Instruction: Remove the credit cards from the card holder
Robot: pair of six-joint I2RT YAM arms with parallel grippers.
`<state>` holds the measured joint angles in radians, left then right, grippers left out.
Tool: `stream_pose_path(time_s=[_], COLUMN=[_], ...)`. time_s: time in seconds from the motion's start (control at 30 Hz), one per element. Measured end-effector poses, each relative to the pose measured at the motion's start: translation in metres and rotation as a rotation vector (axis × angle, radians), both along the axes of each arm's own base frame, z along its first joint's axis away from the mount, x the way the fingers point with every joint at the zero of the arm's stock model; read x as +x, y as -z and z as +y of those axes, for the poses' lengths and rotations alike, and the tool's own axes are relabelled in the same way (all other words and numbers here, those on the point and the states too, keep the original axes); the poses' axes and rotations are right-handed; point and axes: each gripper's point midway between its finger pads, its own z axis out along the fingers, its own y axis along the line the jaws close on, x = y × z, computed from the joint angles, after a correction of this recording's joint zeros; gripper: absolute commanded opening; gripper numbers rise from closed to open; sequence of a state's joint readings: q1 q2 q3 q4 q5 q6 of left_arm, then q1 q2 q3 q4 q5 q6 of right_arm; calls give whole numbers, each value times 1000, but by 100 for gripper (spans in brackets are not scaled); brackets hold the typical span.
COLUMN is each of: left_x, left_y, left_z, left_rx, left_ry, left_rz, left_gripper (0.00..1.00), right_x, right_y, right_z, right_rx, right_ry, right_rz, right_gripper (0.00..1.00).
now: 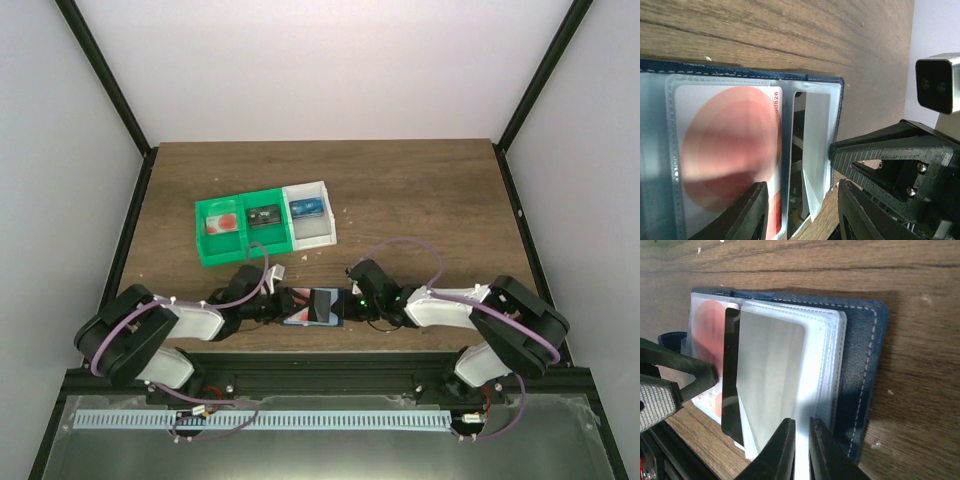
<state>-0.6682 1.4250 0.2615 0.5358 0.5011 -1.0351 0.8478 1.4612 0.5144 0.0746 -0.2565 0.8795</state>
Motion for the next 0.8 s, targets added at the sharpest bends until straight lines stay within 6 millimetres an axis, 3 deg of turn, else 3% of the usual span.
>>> stream_pose_path(time_s=[0.23,0.53,0.8], left_x=[-3,-3,-3], left_y=[4,4,4], left_z=[-8,-9,-9], left_rx=[2,1,-1], left_ry=[25,24,22], left_rz=[3,4,8], left_gripper=[39,39,38], right_x=[-3,6,3], right_y=[1,-35,-11], right_z=[-3,5,4], right_rx=[-8,41,-3], right_ry=[-5,-11,-17], right_rz=[2,-64,-14], right_gripper=[11,13,12])
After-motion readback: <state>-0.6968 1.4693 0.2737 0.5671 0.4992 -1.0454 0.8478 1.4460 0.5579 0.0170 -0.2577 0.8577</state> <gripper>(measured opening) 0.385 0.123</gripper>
